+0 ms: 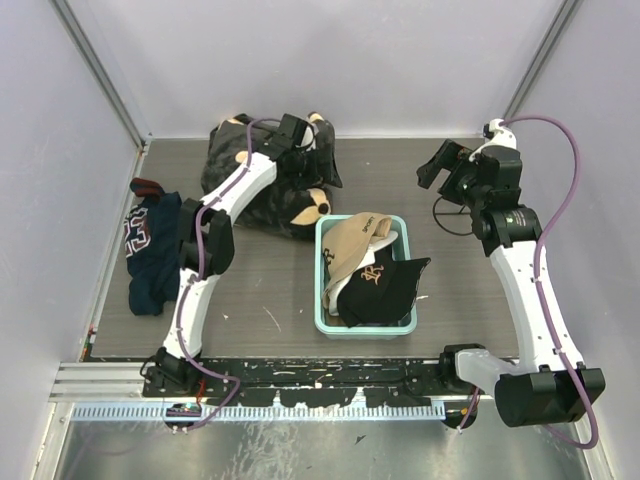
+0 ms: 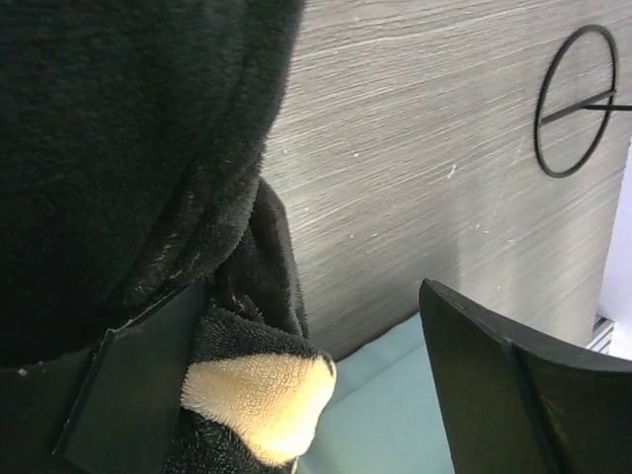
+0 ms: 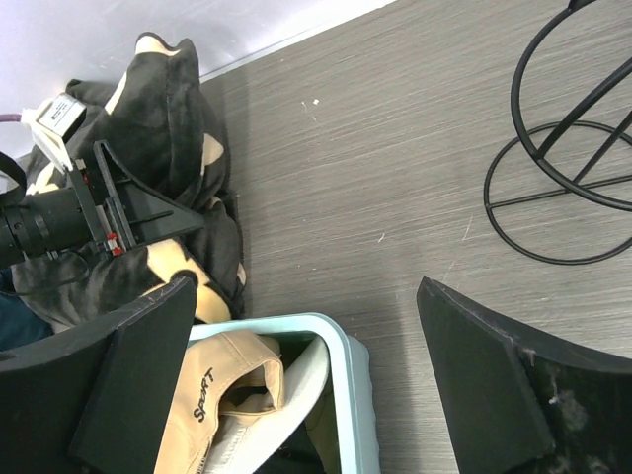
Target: Stack the hats
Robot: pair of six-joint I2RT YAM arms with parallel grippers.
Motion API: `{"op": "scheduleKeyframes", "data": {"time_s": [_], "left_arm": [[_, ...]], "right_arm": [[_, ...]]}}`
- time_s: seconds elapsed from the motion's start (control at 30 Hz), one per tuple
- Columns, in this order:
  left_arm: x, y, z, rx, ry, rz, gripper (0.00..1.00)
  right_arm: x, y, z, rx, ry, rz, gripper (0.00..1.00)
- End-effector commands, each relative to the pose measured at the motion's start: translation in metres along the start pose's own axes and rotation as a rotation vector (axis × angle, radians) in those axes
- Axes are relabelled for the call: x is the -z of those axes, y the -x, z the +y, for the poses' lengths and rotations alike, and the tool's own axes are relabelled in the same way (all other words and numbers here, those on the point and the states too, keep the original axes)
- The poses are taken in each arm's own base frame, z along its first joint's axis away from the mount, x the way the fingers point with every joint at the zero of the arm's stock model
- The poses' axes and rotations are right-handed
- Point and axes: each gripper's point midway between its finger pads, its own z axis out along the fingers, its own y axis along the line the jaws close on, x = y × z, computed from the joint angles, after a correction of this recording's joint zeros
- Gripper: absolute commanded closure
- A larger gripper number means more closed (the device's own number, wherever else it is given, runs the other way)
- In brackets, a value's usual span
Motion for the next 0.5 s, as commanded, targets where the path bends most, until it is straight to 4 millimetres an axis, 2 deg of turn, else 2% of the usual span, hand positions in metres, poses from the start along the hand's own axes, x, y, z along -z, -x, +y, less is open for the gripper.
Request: {"op": "scheduleKeyframes", "data": {"time_s": [0.0,0.07,0.13,0.37,0.47], "left_arm": [[0.003,-0.034,0.126,0.093,0.278,0.136,0.02],[0.010,-0.026,0.161,0.133,0.296,0.109,0.02],[0.026,-0.015,0.200,0.173,0.332,0.082,0.02],[0.068,0.014,0.301,0.306,0.396,0.022,0.02],[0.087,0.028,0.335,0.370,0.396,-0.032,0.02]], "right_arm": [[0.009,0.027,0.008,0.025,0.010,-0.073,0.00],[0.007,0.024,0.008,0.019,0.010,-0.062,0.00],[0.006,0.021,0.007,0.013,0.008,-0.051,0.00],[0.002,0.013,0.005,0.008,0.002,-0.017,0.00],[0.003,0.014,0.006,0.011,0.001,-0.015,0.00]]}}
